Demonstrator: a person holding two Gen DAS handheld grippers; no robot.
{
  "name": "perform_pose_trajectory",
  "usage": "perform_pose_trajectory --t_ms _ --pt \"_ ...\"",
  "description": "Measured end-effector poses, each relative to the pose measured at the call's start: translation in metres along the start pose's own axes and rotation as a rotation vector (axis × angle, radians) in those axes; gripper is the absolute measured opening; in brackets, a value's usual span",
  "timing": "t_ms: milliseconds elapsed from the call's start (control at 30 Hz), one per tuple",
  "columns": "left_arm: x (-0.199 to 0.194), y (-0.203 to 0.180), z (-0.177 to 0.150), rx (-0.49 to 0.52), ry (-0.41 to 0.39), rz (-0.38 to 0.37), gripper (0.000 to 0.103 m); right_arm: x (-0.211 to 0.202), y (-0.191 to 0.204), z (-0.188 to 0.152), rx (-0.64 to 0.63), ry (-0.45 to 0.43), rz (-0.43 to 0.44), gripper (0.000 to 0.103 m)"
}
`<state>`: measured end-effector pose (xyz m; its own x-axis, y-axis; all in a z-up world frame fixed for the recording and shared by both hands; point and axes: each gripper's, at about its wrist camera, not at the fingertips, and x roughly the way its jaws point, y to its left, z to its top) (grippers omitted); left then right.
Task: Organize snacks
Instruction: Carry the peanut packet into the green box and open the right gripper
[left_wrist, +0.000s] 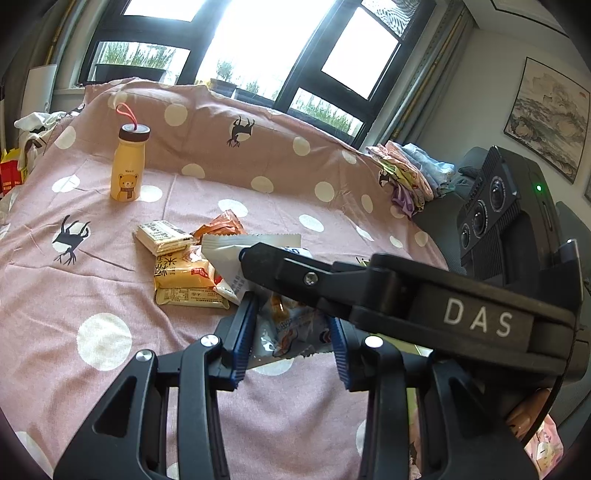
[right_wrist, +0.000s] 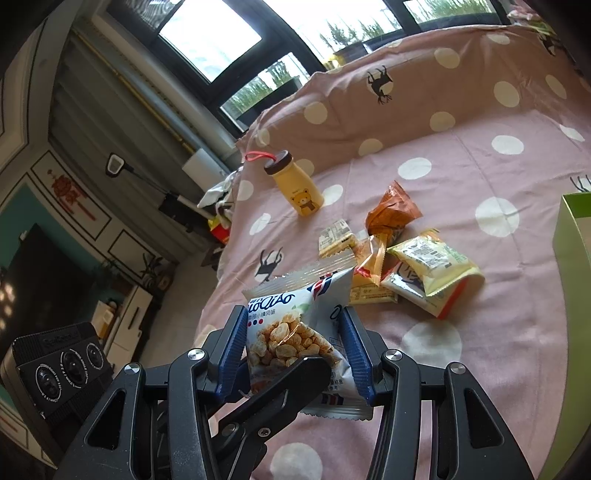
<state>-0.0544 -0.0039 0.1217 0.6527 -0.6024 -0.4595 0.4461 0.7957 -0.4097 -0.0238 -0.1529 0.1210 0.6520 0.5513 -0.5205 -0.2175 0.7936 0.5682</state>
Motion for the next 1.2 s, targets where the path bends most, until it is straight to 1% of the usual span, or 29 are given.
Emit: perform_pose_trajectory --t_ms 333,500,667,833,1000,1133,1200 --pt "-0.005 -0.011 0.001 0.019 -0.018 -0.017 0.036 -0.014 0.005 0.001 -0.025 -0.017 -0.019 0.054" --pt "-0.004 -0.028 0.004 0.055 -0.025 -0.03 0.036 -0.029 0.003 0.004 -0.03 -0.043 -0.029 0.054" --pt "0.008 -0.055 0.008 0.118 -0.002 -0.048 0.036 -0.049 -0.011 0.008 -0.005 -0.078 -0.06 0.054" --pt "0.03 -0.088 0.014 0.193 0.04 -0.095 0.036 -0.076 -0.035 0.012 0.052 -0.137 -0.095 0.054" --pt "0.06 -0.12 0.015 0.268 0.105 -0.15 0.036 -0.105 -0.07 0.014 0.147 -0.204 -0.141 0.054" --pt "0.09 -0.147 0.01 0.333 0.164 -0.194 0.036 -0.124 -0.098 0.012 0.232 -0.245 -0.206 0.054" --pt "0.105 -0.157 0.008 0.351 0.2 -0.231 0.036 -0.132 -0.111 0.011 0.273 -0.263 -0.24 0.054"
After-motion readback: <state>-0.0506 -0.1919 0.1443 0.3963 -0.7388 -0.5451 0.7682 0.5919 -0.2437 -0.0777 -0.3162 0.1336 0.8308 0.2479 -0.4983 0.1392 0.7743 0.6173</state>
